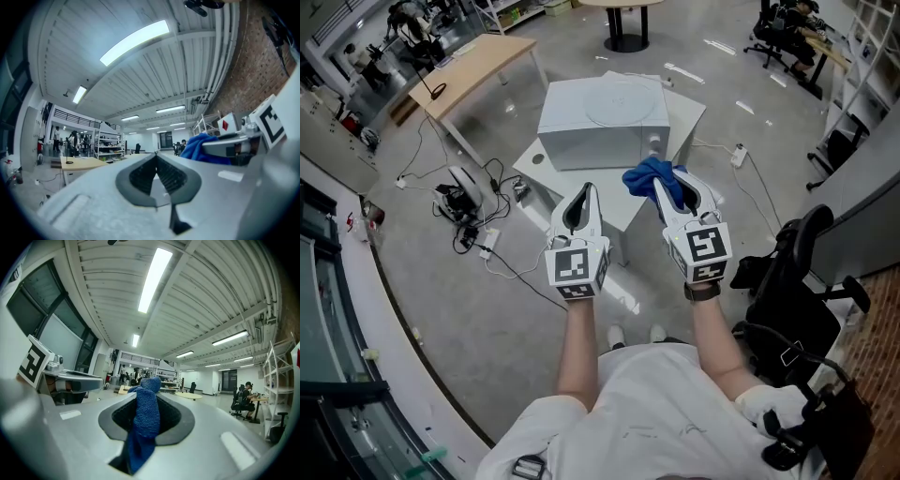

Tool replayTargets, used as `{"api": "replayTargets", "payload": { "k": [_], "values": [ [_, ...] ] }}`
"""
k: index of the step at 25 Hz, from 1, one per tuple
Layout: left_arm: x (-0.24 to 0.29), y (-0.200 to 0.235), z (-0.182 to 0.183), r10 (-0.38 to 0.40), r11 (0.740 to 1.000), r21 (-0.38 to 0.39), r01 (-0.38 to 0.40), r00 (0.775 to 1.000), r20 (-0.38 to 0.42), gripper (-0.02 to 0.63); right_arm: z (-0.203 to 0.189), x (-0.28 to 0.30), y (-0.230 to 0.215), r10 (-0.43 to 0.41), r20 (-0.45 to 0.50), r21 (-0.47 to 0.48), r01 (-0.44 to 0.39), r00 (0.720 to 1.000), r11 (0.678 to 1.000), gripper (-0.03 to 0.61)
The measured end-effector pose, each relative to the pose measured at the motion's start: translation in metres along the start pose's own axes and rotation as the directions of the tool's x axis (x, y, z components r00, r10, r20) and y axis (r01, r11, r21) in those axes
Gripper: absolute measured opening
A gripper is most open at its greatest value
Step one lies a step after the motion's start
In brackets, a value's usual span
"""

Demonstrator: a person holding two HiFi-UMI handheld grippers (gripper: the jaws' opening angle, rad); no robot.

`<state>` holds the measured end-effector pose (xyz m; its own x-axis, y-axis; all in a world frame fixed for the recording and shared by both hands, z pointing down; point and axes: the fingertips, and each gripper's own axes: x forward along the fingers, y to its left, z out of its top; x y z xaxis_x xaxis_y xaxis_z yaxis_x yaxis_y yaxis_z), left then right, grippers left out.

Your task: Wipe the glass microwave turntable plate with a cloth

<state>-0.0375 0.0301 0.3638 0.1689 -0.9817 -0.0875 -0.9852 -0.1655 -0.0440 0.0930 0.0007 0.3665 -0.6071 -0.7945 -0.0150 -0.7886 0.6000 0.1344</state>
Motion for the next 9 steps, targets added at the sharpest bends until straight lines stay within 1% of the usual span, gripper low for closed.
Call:
{"api": "replayTargets", "payload": {
  "k": [2,6,9],
  "values": [
    [-0.002,0.007,-0.003,-0.002,1.0,-0.008,0.002,1.0,-0.004,0.002,-0.002,0.005,0.01,0.012,-0.015,-0.005,-0.012,1.0,1.0,0.084],
    [-0.008,0.019,-0.004,-0.01,0.999,-0.043,0.009,0.999,-0.038,0.002,-0.009,0.016,0.042,0.075,-0.061,-0.013,-0.076,0.995,0.997,0.085],
    [-0.013,0.029,-0.014,-0.02,0.999,-0.047,0.017,0.998,-0.06,0.002,-0.011,0.022,0.063,0.104,-0.078,-0.012,-0.105,0.992,0.994,0.085]
  ]
}}
